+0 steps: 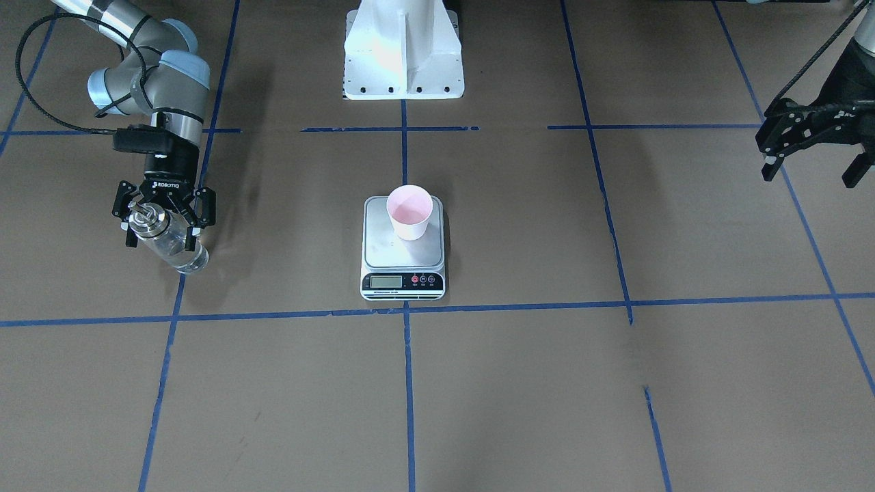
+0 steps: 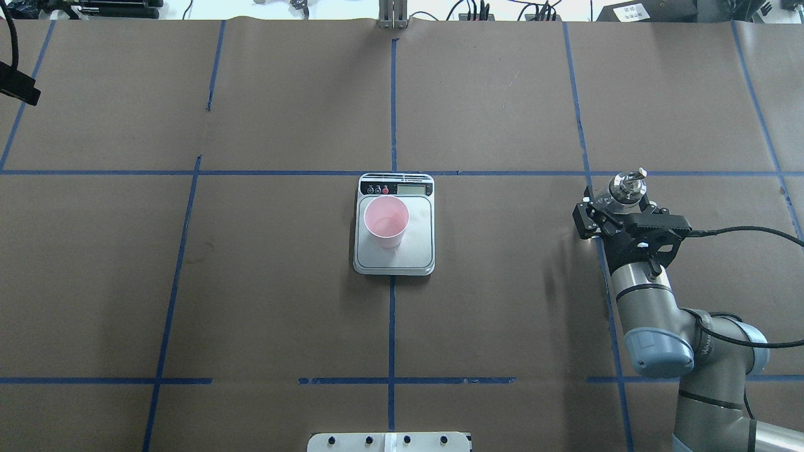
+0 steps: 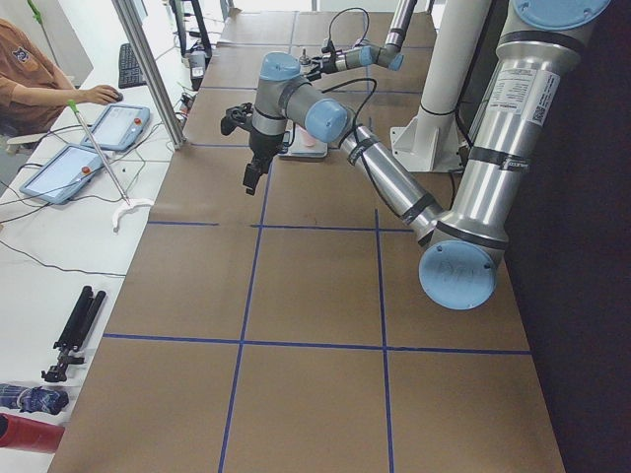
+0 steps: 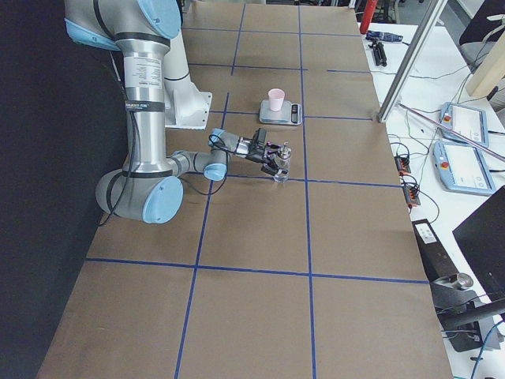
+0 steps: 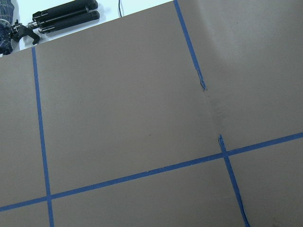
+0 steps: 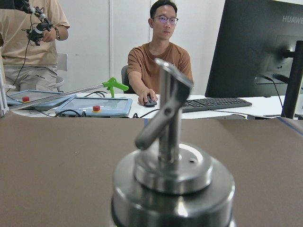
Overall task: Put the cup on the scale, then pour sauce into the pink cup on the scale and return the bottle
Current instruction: 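Lower the bottle with the right gripper onto the table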
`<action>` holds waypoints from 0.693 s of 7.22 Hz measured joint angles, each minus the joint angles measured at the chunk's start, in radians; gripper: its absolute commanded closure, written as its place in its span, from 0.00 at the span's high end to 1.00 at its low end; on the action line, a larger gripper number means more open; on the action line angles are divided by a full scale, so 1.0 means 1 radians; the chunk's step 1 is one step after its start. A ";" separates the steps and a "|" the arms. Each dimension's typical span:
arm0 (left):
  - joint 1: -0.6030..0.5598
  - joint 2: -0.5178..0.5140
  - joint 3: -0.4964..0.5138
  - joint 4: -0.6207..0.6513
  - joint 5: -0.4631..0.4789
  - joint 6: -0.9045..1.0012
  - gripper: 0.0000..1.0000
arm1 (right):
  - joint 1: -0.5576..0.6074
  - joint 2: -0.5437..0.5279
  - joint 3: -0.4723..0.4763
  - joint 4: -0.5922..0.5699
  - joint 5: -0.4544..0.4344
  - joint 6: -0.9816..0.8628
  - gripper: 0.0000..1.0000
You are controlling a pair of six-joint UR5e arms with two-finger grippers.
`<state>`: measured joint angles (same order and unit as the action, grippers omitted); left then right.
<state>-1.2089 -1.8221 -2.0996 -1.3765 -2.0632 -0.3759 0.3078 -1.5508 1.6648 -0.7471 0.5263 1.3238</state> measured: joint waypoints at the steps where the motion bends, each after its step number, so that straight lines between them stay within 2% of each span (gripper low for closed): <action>1: 0.000 0.000 0.000 0.000 0.000 0.000 1.00 | -0.001 0.000 0.000 0.000 0.000 0.000 1.00; 5: -0.001 0.000 0.002 0.000 0.000 0.000 1.00 | -0.020 -0.004 0.012 0.001 -0.005 -0.001 1.00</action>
<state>-1.2097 -1.8224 -2.0978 -1.3766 -2.0632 -0.3762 0.2875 -1.5551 1.6770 -0.7457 0.5214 1.3227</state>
